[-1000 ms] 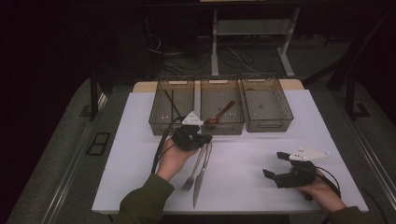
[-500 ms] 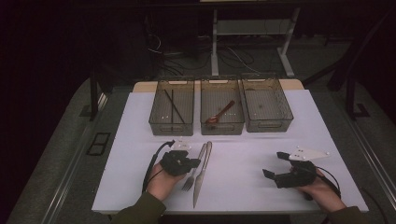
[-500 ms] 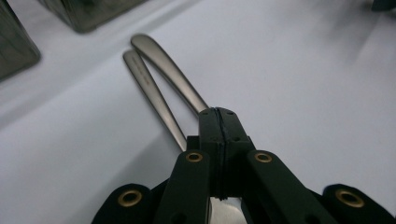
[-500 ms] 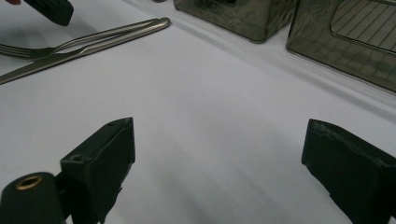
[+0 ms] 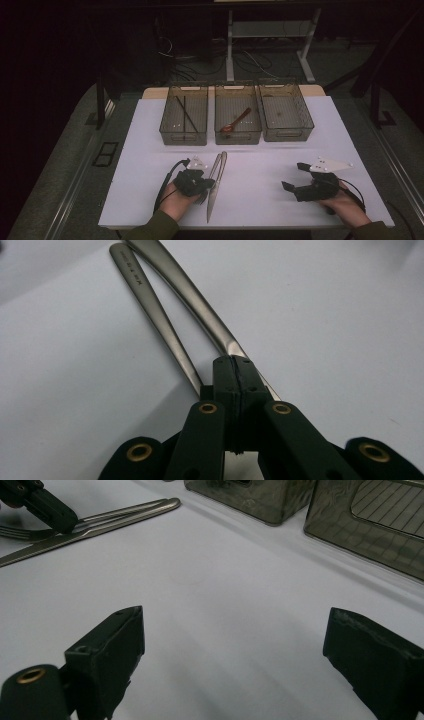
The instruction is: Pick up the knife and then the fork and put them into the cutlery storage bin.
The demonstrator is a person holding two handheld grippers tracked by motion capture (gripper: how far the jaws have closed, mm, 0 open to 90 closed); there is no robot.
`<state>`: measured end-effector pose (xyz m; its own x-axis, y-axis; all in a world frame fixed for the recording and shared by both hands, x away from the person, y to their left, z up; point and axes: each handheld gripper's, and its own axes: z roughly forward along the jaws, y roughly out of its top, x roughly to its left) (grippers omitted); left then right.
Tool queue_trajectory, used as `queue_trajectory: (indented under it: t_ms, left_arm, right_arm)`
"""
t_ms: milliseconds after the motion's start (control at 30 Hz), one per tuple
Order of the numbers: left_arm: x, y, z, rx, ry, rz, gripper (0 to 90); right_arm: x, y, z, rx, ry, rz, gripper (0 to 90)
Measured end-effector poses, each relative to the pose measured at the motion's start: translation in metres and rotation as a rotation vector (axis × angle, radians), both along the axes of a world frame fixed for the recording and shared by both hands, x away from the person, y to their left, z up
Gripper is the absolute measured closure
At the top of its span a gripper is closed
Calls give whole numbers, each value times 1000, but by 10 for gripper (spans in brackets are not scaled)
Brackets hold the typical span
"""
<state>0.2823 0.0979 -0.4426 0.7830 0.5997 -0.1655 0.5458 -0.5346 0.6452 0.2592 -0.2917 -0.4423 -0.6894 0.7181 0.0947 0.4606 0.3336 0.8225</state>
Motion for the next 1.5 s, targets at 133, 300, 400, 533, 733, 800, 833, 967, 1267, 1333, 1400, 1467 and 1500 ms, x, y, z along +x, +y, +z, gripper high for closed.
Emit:
queue_trajectory:
  t_ms: [133,300,400,533,733,800,833,967,1267,1333,1400,1467,1500]
  left_arm:
    - [-1,-1,1,39,-21,-4,889]
    - [2,8,2,66,-31,13,889]
    - [5,17,3,83,-45,33,889]
    - [12,31,4,103,-57,68,889]
    - [17,40,7,82,-103,59,840]
    - [19,41,8,80,-122,59,793]
    - [21,42,8,76,-120,60,771]
    - [28,43,2,77,-105,54,723]
    - [27,41,-1,76,-111,39,834]
    - [27,41,-1,81,-117,29,839]
    - [27,42,-1,78,-115,25,841]
    - [28,42,-1,78,-117,19,843]
    - [28,42,-1,72,-114,18,843]
  right_arm:
    - [0,0,0,-1,5,-1,91]
    - [0,0,0,-1,5,-2,91]
    - [0,0,0,-1,3,0,91]
    - [0,0,0,1,3,-2,91]
    - [0,1,0,-2,3,3,91]
    - [0,1,0,-4,3,3,91]
    - [0,1,0,-3,3,4,91]
    - [0,1,0,-6,3,6,91]
    - [1,1,-1,1,9,8,91]
    - [2,0,-1,15,19,4,91]
    - [2,0,0,35,19,-3,91]
    - [2,-1,-1,39,38,0,91]
    - [3,-1,-1,40,49,8,92]
